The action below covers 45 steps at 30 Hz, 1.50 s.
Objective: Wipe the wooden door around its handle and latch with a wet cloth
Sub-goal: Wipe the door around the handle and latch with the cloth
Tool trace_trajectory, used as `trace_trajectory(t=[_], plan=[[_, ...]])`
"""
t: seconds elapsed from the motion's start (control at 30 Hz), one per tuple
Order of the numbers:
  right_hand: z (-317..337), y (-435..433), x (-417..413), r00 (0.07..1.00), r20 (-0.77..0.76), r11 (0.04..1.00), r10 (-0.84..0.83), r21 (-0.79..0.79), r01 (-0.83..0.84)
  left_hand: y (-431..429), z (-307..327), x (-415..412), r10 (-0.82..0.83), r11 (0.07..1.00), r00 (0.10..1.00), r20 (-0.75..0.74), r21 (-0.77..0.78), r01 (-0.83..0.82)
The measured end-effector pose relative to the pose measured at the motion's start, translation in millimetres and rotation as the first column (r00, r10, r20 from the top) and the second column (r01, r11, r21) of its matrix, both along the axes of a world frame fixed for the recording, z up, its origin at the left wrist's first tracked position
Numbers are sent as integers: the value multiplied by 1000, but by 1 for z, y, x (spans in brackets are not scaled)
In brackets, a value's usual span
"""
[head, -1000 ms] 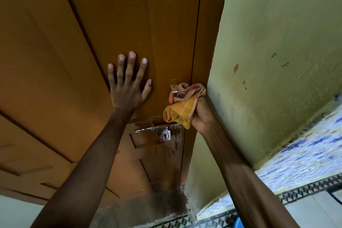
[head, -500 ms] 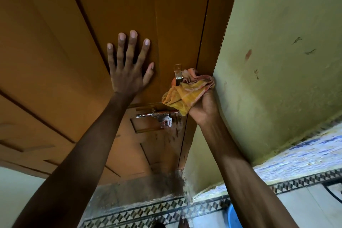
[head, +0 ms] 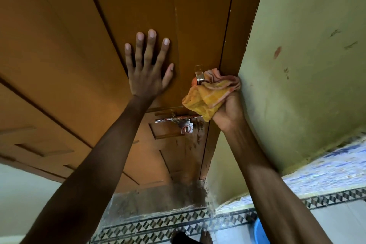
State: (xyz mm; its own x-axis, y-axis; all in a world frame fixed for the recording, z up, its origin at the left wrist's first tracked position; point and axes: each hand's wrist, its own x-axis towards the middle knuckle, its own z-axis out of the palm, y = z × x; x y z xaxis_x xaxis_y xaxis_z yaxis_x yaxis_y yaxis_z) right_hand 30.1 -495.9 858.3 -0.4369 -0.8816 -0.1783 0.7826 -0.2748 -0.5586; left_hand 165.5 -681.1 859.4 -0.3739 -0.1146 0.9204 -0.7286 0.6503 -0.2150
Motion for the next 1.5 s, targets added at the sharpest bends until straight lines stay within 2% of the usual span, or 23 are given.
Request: trace_trajectory(t=[0.1,0.13,0.17,0.23,0.3,0.37,0.43,0.47,0.57,0.63,0.7,0.8,0.9,0.93,1.03,1.07,1.13,1.23,1.27,1.33,1.4,1.43,1.5], plan=[[-12,8,-8,989,147,999,-27,-33,32,0,0,-1,-1,1000,1000,-5,7,1],[-13,13,-6,989,142,999,-33,-35,38,0,1,-1,-8,1000,1000,-9,12,8],[-17,19,-3,994,81,997,-67,-23,69,0,1,-1,-9,1000,1000,-10,12,9],[-24,34,12,968,-152,976,-200,53,210,1,1,0,-3,1000,1000,-3,11,3],[-35,47,31,830,-445,901,-336,104,420,2,2,1,-3,1000,1000,4,19,3],[-48,52,43,603,-708,807,-367,80,585,5,6,3,-11,999,1000,8,34,11],[-66,47,52,367,-868,751,-334,-11,660,7,8,9,-37,998,999,28,42,36],[-76,42,56,281,-913,741,-296,-34,671,7,9,14,-44,998,998,52,35,42],[-117,16,73,158,-987,780,-18,85,621,2,12,34,-42,999,986,164,-9,44],[-145,-6,88,26,-987,755,157,137,642,-5,14,44,-35,998,971,235,-45,47],[-160,-21,101,-65,-967,723,245,137,677,-11,14,45,-27,995,966,258,-84,50],[-165,-22,105,-35,-979,790,199,139,598,-13,10,43,-12,991,970,243,-128,45],[-161,-8,93,-112,-982,867,151,78,493,-14,9,43,-26,988,970,243,-141,62],[-158,-5,90,-96,-988,851,124,57,522,-15,9,44,-29,988,970,242,-142,65],[-150,-18,98,66,-997,696,28,66,715,-15,10,44,-39,987,970,239,-143,74],[-150,-27,108,98,-995,675,19,85,733,-14,10,44,-41,986,970,239,-145,77],[-153,-40,130,123,-992,687,24,105,719,-14,10,44,-41,986,971,235,-148,77],[-158,-27,122,106,-994,773,25,87,629,-13,11,43,-42,985,972,229,-152,78],[-156,-19,113,128,-992,794,2,79,603,-13,11,43,-45,984,972,230,-157,82],[-145,-7,96,194,-977,750,-94,58,659,-13,11,42,-40,982,972,233,-170,81],[-139,-9,94,136,-980,642,-143,13,766,-14,10,43,-32,984,974,225,-164,71],[-139,-16,99,86,-990,630,-108,-1,776,-14,10,43,-28,986,975,219,-157,64],[-149,-31,117,-17,-999,675,43,17,737,-13,10,42,-27,988,976,214,-146,60]])
